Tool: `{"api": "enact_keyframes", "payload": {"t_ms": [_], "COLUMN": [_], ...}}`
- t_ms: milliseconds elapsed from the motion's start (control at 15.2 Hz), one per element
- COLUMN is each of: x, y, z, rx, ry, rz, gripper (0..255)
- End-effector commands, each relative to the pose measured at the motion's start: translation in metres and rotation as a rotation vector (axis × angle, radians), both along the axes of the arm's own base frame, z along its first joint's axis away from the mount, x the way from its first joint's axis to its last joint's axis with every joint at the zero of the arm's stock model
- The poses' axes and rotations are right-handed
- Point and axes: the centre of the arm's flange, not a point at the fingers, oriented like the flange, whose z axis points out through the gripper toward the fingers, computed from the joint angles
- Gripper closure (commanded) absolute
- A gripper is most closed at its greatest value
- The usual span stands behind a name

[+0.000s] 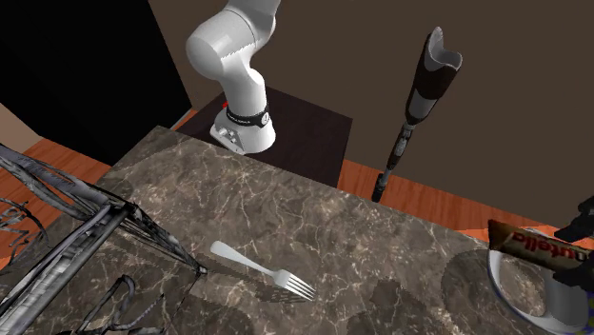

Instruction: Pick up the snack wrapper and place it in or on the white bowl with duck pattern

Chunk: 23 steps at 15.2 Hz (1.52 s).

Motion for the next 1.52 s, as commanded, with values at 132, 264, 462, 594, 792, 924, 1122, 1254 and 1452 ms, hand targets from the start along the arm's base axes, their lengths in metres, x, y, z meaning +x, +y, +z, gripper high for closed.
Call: {"api": "enact_keyframes", "payload": {"t_ms": [132,264,462,594,792,924,1122,1254,1452], "x": [0.031,0.031,0.031,0.031,0.031,0.031,0.031,0.031,0.031], "y": [0.013,0.013,0.013,0.013,0.013,0.013,0.013,0.013,0.013], "z": [-0.006,-0.016,-0.032,-0.043,-0.059,-0.069,-0.073,-0.073,-0.073], "rx": [0.001,0.001,0.001,0.001,0.001,0.001,0.001,0.001,0.001], "ry": [0.0,0.0,0.0,0.0,0.0,0.0,0.0,0.0,0.0], "rz": [0.001,0.001,0.001,0.001,0.001,0.001,0.001,0.001,0.001], "gripper": [255,255,255,255,255,255,255,255,255]}}
